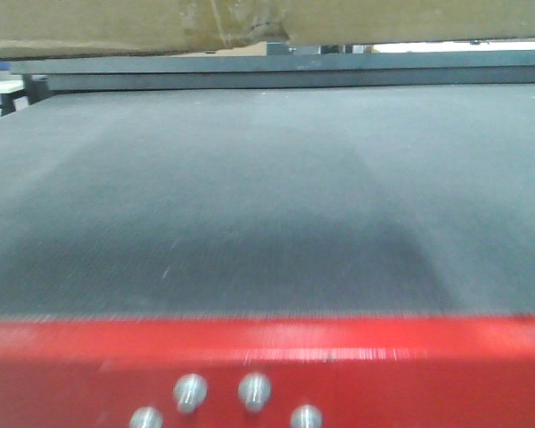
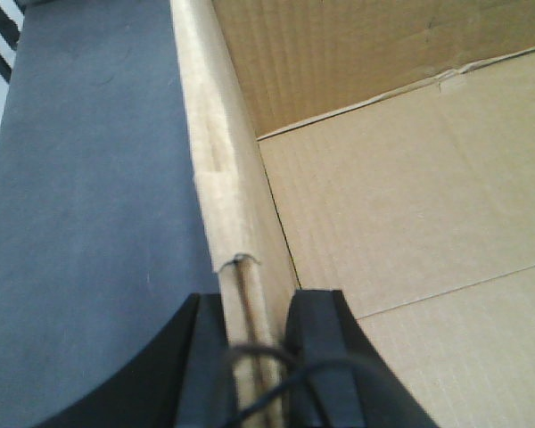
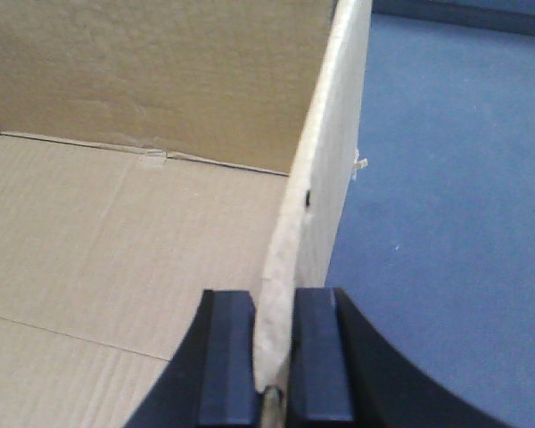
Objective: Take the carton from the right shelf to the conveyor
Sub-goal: 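Carry the carton over the grey conveyor belt with both grippers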
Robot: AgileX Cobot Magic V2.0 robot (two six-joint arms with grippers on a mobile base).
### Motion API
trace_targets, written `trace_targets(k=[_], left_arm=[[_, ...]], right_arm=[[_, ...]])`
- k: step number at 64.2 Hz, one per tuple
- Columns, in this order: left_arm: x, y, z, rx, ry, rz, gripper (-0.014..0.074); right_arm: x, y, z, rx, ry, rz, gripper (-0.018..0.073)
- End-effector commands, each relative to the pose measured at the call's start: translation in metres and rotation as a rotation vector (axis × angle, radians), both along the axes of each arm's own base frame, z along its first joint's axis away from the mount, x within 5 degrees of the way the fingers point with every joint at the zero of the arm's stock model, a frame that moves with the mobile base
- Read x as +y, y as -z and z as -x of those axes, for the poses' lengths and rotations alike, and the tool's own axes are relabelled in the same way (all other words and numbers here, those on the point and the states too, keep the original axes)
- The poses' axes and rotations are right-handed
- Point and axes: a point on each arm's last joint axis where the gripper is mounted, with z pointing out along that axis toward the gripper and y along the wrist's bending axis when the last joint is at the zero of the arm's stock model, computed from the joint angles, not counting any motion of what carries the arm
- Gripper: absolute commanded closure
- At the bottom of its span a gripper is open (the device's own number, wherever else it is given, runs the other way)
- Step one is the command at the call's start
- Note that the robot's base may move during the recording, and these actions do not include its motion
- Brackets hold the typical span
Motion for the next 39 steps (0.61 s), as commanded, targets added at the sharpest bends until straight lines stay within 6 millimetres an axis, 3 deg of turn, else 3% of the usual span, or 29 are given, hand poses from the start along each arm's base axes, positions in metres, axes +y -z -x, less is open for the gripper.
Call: trace_targets(k=[1,39], left_arm=[[0.0050,-0.0060,0.0027,-0.038,-0.008,-0.036,0.0612],[0.0036,-0.0080,0.0016,-0.063,0.005,-0.029,0.0612]], right_arm=[[-0.0001,-0.0114,0.0041,-0.080,-0.019,-0.038,0.0629],[-0.0001,-0.0114,0.0041,-0.080,-0.019,-0.038,0.0629]])
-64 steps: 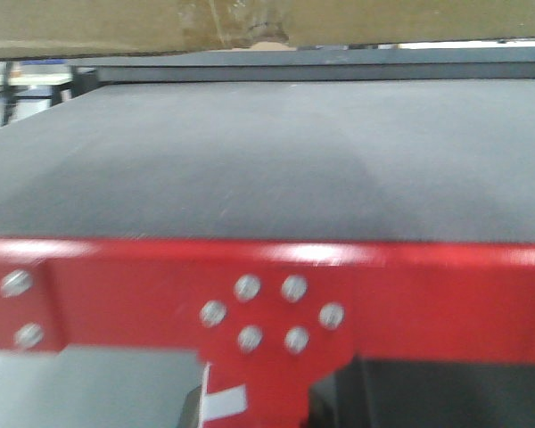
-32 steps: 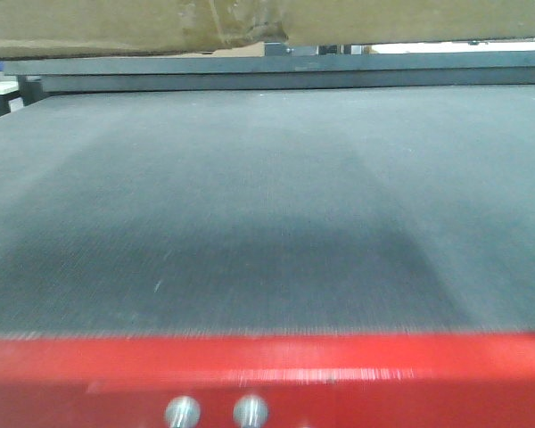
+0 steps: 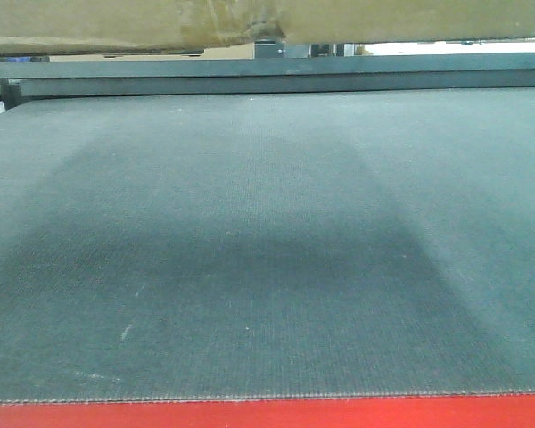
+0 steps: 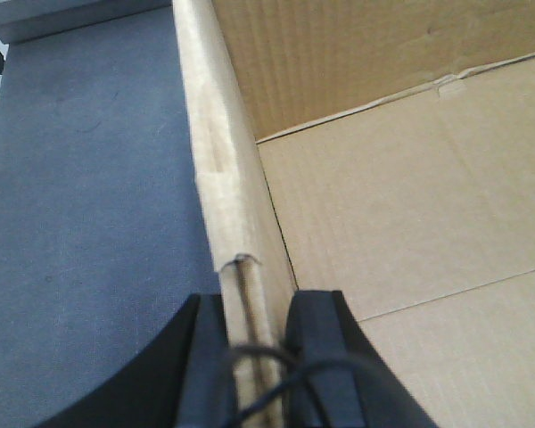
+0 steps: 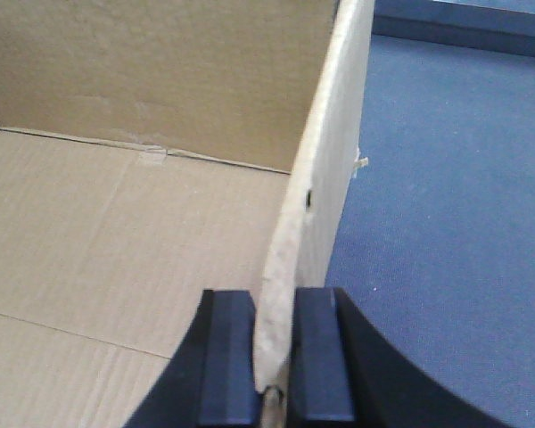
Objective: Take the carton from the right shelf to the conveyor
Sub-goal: 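Carry the carton over the grey conveyor belt with both grippers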
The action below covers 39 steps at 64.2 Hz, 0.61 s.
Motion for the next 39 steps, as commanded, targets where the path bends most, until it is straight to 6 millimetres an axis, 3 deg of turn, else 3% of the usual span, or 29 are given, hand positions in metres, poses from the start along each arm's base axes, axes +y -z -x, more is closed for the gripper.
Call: trace_targets(k=[1,39], left_arm=[[0.0039,-0.0068,0.0023,-0.048,0.001,-0.029,0.0612],[0.0039,-0.0068,0.0023,-0.048,0.001,-0.029,0.0612]], right_arm=[[-0.0001,-0.0113,0.0041,-0.079,-0.019,-0.038,0.0629],[-0.0001,-0.0113,0.0041,-0.079,-0.019,-0.038,0.0629]])
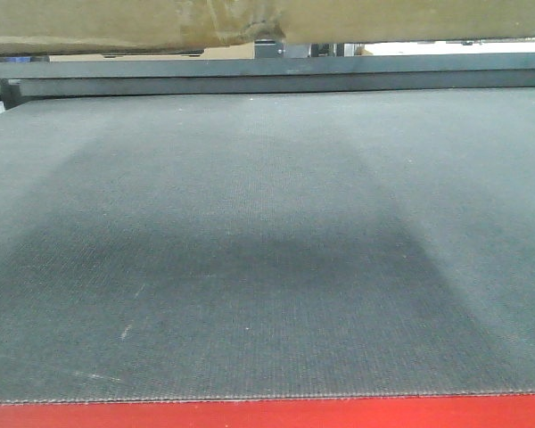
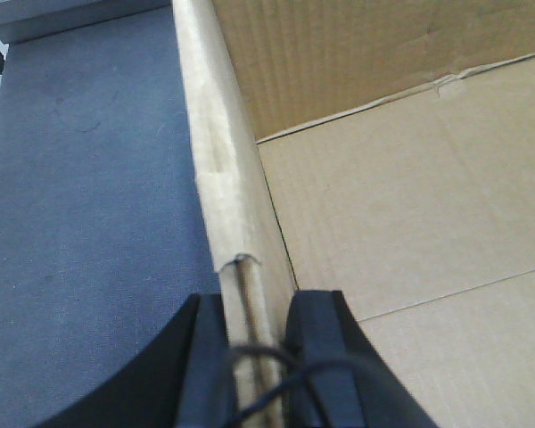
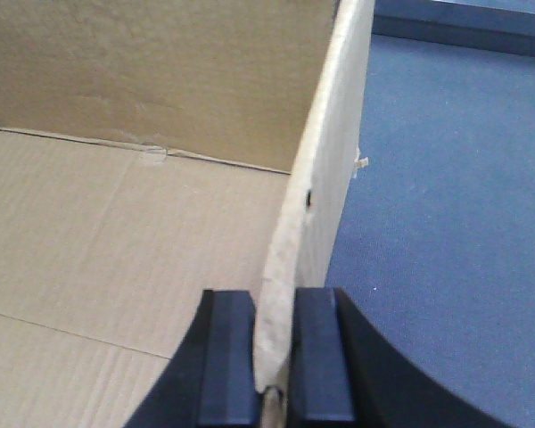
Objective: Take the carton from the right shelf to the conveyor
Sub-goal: 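Carry the carton over the grey conveyor belt with both grippers, then lower the carton onto the belt and open both grippers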
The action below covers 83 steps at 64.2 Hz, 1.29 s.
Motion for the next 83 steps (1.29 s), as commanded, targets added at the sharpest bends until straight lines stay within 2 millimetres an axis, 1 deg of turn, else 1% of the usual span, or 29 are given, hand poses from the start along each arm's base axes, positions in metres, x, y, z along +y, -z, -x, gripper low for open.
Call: trace_targets(k=[1,38,51,56,61,65,73,83], left_arm=[[0.004,-0.007,0.002,-0.048,0.001,-0.029,0.0612],[0.004,-0.007,0.002,-0.054,0.004,-0.028,0.0612],[0.002,-0.010,0.000,-0.092,0.022,-0.018,0.0612],[-0.002,-0.006,-0.005,-0.078,0.025,-0.026,0.0612],[-0.010,0.003,-0.017,-0.048,0.026,-0.045,0.0612],[-0.017,0.013,-0.029,-0.017,0.031,-0.066,0.0612],[-0.031,0.048,-0.060,0.063,0.037,-0.109,0.0612],[-0.033,0.082,-0.089,0.138,0.025,-0.099,0.0612]], right_arm=[[0.000,-0.011,0.004,-0.079,-0.019,-0.038,0.0629],[0.000,-0.012,0.004,-0.088,-0.020,-0.044,0.0629],[0.001,-0.011,0.005,-0.069,-0.025,-0.047,0.0629],[0.001,-0.009,0.004,-0.052,-0.025,-0.038,0.0629],[0.002,-0.003,-0.002,-0.038,-0.013,-0.005,0.0629],[0.005,0.004,-0.009,-0.009,-0.005,0.026,0.0629],[0.016,0.029,-0.033,0.092,0.007,0.102,0.0629],[0.028,0.059,-0.062,0.171,0.021,0.168,0.0629]])
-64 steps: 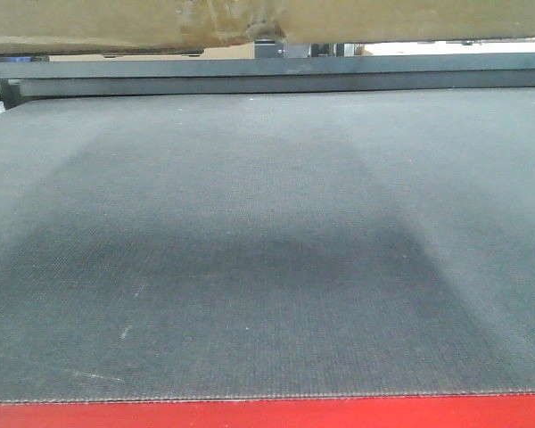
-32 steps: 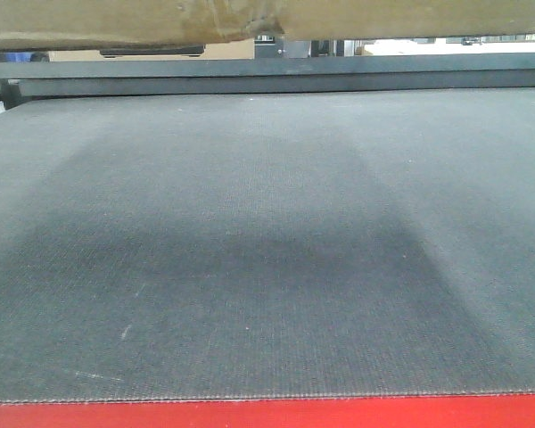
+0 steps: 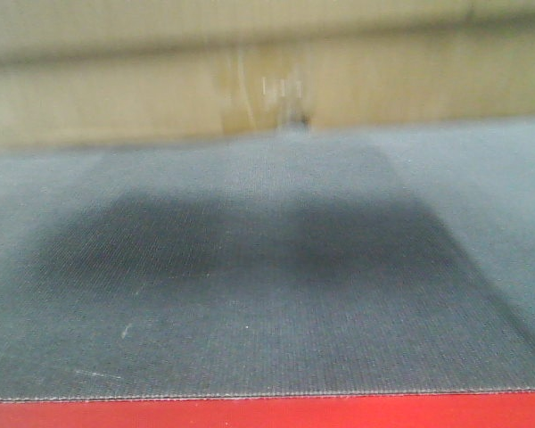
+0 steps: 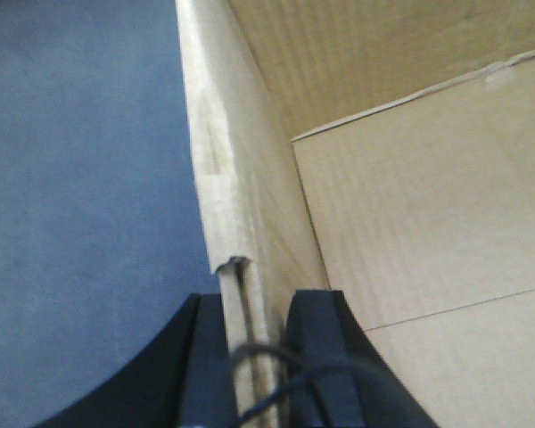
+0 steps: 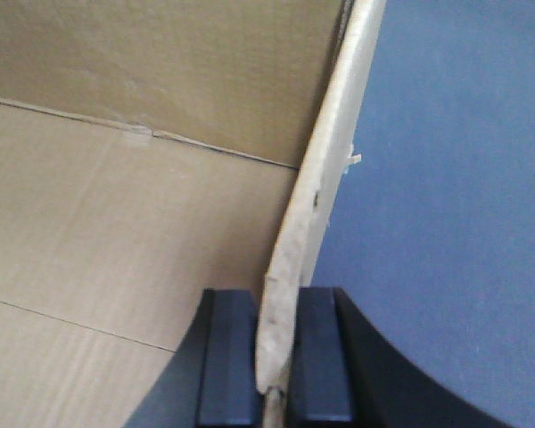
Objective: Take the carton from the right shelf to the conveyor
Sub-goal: 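Lower the carton onto the belt and open both grippers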
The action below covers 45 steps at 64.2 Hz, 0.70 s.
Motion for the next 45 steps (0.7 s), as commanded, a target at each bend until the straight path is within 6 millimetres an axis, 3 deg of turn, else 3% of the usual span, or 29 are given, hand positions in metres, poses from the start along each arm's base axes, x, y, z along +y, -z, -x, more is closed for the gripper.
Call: trace_targets(k=[1,16,28,31,37,42,45], left_arm=[[-0.002,0.016,-0.018,-0.002,0.024,-0.005,0.0612],[0.002,0.044,-0.038,0.000,0.032,0.029,0.0612],[0.002,0.056,-0.047,0.028,0.024,0.016,0.0612],[0.001,0.058,-0.048,0.034,0.024,0.014,0.0606],[0.000,0.061,-0.050,0.043,0.024,0.013,0.0507],[0.000,0.060,-0.050,0.039,0.024,0.014,0.0328],[0.000,0.059,-0.050,0.036,0.024,0.017,0.0198]], right_arm=[[0.009,0.010,-0.014,0.007,-0.022,-0.018,0.0629],[0.013,0.054,-0.057,0.106,0.026,0.030,0.0629],[0.015,0.075,-0.072,0.154,0.037,0.051,0.0600],[0.015,0.076,-0.073,0.157,0.037,0.052,0.0548],[0.015,0.077,-0.073,0.159,0.037,0.053,0.0333],[0.015,0.076,-0.073,0.155,0.037,0.051,0.0124],[0.015,0.075,-0.072,0.153,0.037,0.050,0.0046]])
